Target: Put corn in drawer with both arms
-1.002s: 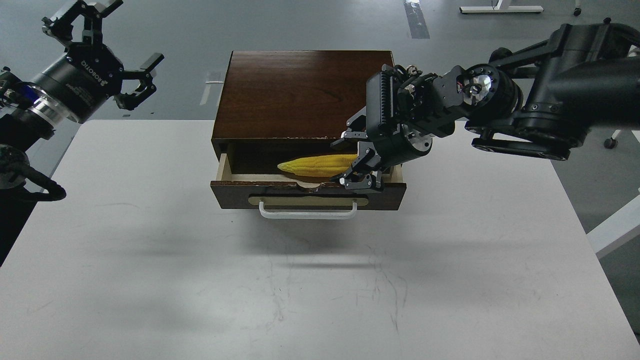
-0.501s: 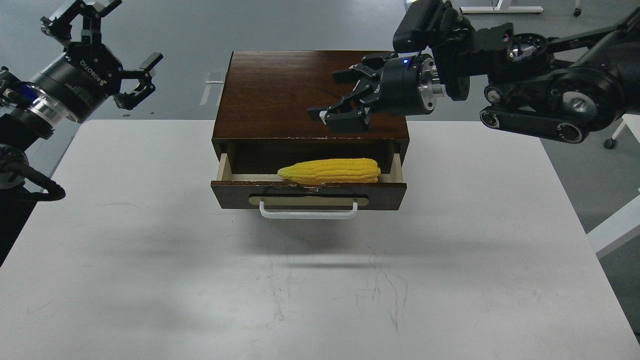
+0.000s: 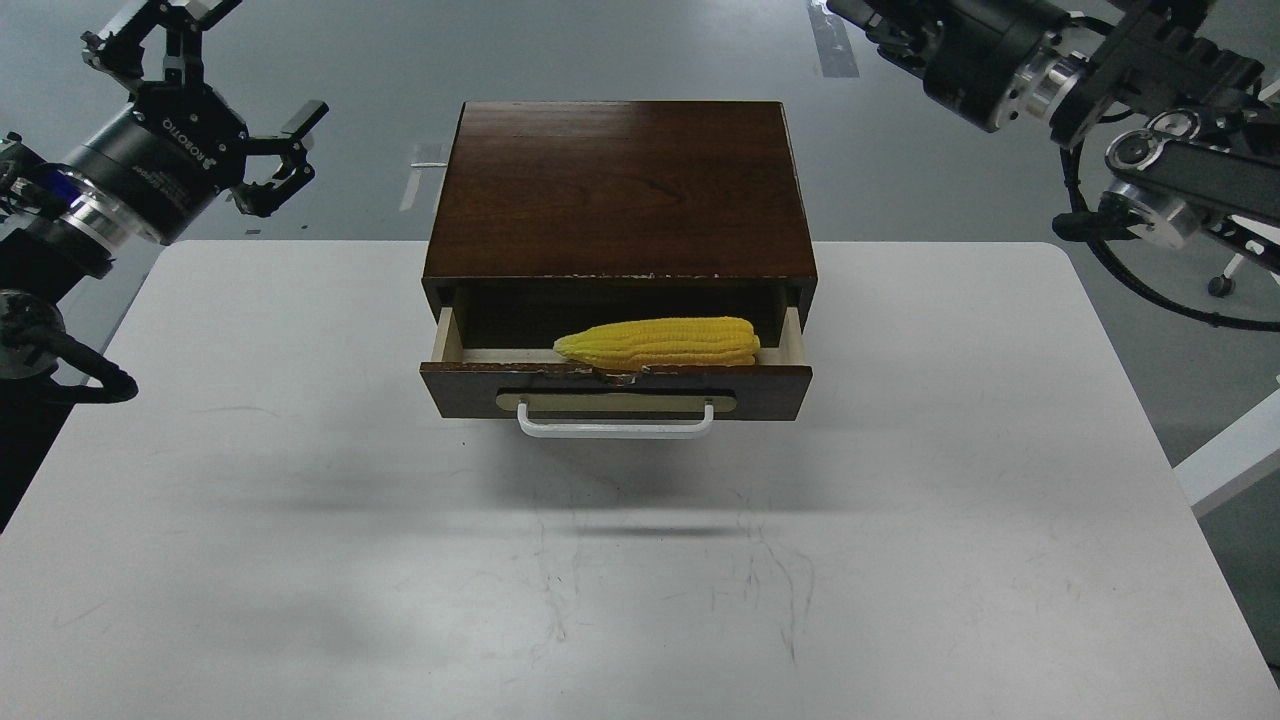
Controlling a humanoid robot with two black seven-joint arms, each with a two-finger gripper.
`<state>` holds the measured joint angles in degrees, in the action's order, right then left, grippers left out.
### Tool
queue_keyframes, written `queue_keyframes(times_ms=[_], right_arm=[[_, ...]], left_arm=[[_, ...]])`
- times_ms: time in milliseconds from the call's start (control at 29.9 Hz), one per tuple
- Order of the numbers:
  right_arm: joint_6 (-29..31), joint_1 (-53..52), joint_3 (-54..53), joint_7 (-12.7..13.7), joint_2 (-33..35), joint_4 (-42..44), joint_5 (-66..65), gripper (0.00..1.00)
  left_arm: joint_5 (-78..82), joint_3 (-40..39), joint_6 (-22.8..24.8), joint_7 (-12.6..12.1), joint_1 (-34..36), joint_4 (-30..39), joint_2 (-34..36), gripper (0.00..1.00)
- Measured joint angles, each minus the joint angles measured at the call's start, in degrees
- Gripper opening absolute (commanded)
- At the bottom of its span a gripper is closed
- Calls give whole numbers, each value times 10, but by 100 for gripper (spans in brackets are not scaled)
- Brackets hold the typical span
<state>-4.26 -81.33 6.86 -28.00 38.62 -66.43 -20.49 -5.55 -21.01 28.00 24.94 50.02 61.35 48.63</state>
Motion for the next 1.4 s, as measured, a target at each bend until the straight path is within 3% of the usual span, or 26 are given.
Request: queue_keyframes(times_ms=[301, 568, 768, 968, 1403], right_arm=[[1, 205, -157, 0, 14, 27, 155, 98], [30, 296, -242, 0, 13, 39, 241, 99], [93, 331, -253, 0, 15, 41, 249, 100], [221, 349, -246, 0, 23, 77, 246, 100], [206, 354, -245, 0, -4, 81, 238, 100]], left_arm=[[0, 0, 0, 0, -3, 0, -3, 98], [-1, 1, 0, -1, -5, 0, -5, 98], [0, 1, 0, -3, -9, 0, -10, 98], [0, 0, 0, -6, -12, -1, -11, 98], [0, 0, 0, -8, -21, -5, -18, 98]])
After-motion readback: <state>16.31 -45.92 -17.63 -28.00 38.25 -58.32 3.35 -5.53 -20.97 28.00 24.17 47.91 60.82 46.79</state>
